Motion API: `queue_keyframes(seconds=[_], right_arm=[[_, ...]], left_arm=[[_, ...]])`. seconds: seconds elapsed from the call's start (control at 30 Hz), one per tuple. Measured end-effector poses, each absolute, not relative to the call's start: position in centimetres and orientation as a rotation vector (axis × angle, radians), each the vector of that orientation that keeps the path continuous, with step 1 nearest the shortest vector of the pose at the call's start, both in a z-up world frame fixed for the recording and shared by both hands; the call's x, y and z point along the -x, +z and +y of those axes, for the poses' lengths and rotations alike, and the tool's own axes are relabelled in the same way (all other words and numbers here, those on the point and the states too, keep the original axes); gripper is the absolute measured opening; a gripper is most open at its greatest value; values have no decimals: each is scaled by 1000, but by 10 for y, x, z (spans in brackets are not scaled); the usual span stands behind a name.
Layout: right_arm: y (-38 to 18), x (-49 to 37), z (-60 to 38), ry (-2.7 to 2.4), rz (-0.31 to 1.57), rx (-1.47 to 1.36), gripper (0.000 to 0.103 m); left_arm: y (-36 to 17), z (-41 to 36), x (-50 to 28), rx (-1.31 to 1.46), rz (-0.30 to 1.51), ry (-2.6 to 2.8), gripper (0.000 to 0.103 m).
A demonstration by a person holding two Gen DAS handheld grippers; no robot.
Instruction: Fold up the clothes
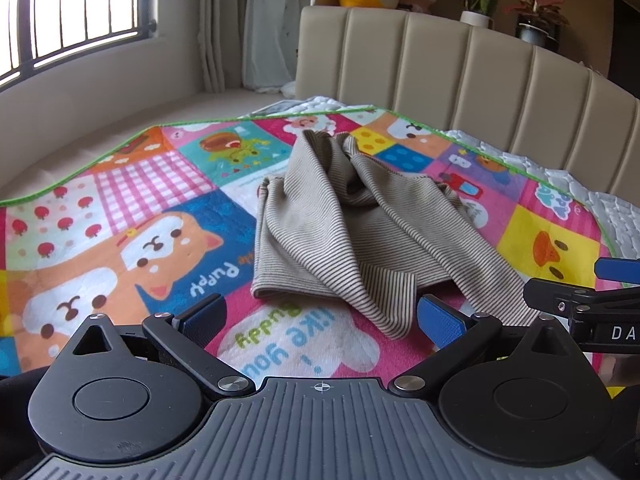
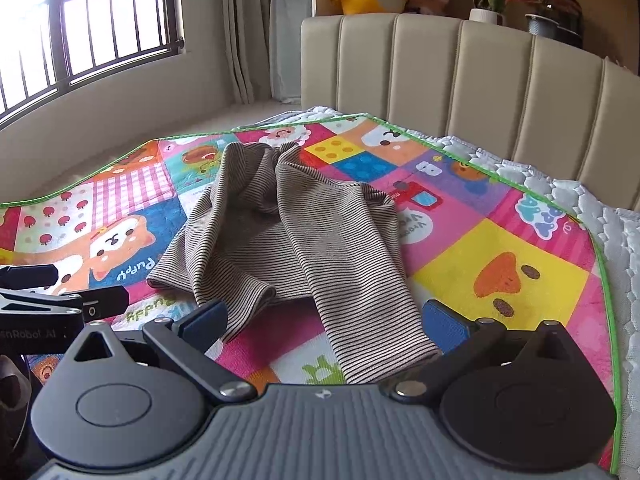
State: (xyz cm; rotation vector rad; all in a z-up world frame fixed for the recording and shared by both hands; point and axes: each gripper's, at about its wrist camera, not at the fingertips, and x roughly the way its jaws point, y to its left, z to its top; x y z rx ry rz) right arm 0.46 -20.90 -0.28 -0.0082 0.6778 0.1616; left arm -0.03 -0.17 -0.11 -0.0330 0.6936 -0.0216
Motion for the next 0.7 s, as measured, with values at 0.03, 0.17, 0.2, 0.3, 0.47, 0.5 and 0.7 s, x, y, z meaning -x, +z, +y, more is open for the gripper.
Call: queue_keyframes(seconds=[0.03,0.17,0.2,0.3,0.47,0.5,0.7], right_arm=[[-3,-4,-209,160,676,10,103],[-2,-3,-206,160,665,26,103],[-2,-3,-206,160,665,28,103],[-2,-4,-206,160,663,31,103],[-1,-5,-207,166,663,13,103],[-1,-5,-207,167,663,12,103],[-1,-4,-207,174,663,14,103]], left_arm=[[-1,-1,0,34,695,-21,103],[-1,-1,0,34,697,-21,103],[-1,-1,0,34,697,-21,103],[-1,-1,0,34,698,-22,103],[-2,-2,1,33,700,-23,103],[-1,-2,1,33,700,-23,103],[-1,-2,1,33,701,-22,103]])
